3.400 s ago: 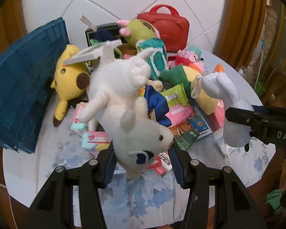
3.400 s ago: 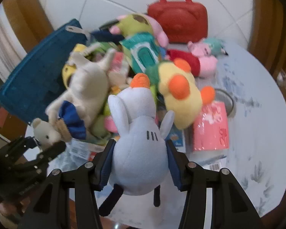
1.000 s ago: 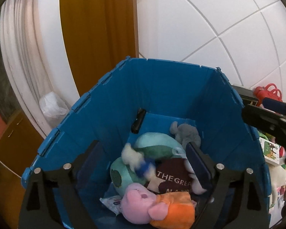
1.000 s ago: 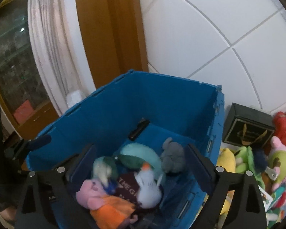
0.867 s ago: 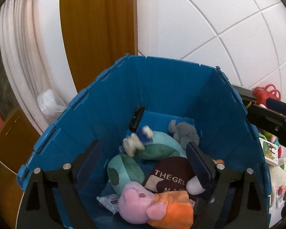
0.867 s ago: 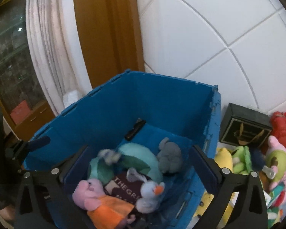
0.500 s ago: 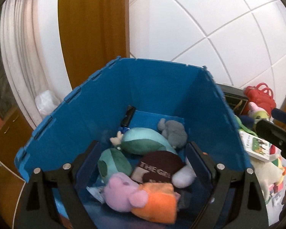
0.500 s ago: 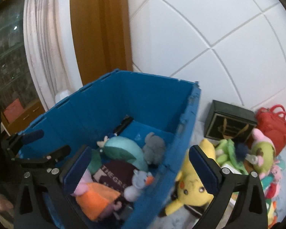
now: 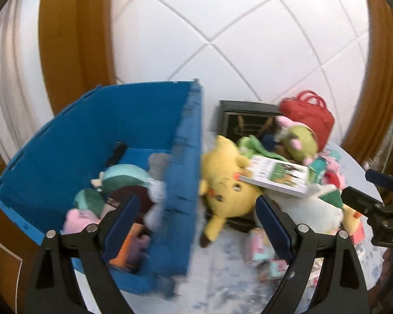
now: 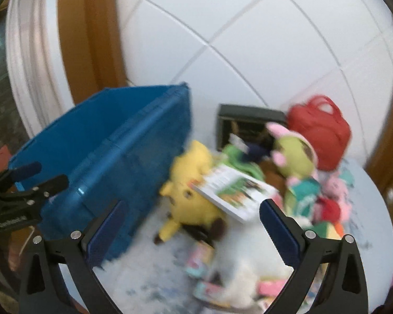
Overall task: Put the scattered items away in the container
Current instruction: 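Move both tools back toward the pile on the table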
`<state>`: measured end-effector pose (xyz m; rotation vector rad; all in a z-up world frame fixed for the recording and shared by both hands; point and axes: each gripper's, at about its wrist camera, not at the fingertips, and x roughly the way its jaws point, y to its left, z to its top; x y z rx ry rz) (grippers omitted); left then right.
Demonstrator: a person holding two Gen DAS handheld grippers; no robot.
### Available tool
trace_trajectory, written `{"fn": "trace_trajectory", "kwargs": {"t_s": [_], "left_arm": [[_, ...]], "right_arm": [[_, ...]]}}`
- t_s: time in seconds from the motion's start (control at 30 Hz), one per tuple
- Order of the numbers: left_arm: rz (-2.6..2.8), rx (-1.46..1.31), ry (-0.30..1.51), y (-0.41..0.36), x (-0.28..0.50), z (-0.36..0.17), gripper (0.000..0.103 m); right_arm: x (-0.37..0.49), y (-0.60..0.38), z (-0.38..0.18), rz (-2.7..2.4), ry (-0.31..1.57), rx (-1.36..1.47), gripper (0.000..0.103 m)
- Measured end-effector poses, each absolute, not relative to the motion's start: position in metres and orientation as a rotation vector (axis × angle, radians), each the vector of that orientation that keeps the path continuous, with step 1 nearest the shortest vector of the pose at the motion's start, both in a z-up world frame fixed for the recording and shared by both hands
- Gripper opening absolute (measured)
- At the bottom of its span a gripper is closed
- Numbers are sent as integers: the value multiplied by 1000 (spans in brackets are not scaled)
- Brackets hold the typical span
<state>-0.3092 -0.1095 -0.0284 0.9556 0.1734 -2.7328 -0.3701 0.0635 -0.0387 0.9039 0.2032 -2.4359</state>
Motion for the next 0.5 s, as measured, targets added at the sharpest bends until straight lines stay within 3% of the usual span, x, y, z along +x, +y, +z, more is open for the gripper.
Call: {"fn": "trace_trajectory", "kwargs": {"t_s": [0.5], "left_arm": [[-2714, 1229, 107, -1, -301, -120, 91]], "right_arm": [[-364, 194, -123, -2418, 112, 1149, 103]]}}
